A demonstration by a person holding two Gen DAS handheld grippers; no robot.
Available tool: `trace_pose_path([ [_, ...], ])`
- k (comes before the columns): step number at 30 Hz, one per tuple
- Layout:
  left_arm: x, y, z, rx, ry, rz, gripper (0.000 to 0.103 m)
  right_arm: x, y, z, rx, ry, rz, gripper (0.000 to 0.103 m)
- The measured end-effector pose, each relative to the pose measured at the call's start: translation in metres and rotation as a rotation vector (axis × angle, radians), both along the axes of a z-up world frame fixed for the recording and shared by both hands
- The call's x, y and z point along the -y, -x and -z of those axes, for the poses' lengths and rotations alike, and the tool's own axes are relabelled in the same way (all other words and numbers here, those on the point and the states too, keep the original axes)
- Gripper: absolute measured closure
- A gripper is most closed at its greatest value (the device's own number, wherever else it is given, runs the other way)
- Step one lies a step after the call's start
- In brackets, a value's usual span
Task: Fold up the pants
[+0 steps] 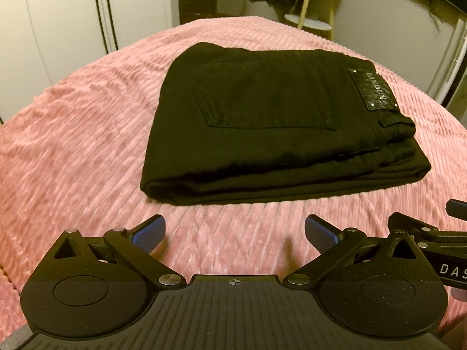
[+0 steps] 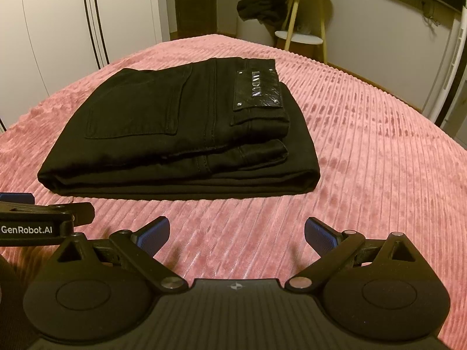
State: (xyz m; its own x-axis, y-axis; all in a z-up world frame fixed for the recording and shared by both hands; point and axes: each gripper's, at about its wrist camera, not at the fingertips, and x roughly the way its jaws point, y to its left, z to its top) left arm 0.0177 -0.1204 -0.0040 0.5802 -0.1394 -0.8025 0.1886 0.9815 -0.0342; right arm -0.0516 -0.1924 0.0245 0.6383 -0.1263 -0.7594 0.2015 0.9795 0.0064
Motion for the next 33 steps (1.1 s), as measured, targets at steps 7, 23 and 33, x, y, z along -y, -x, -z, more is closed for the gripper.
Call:
trace_pose_path([
  [7, 0.0001, 0.0, 0.0002, -0.001, 0.002, 0.0, 0.0, -0.0003, -0.0001, -0.0001, 0.0, -0.002, -0.003, 0.004],
  [23, -0.0007, -0.0003, 0.0008, -0.004, 0.005, -0.003, 0.0, -0.0005, 0.0005, -0.0009, 0.006, -0.004, -0.001, 0.004],
  [33, -0.0006, 0.0006, 0.0004, 0.0, -0.001, -0.007, 0.0, 0.0001, 0.0009, -0.001, 0.007, -0.004, -0.003, 0.004],
])
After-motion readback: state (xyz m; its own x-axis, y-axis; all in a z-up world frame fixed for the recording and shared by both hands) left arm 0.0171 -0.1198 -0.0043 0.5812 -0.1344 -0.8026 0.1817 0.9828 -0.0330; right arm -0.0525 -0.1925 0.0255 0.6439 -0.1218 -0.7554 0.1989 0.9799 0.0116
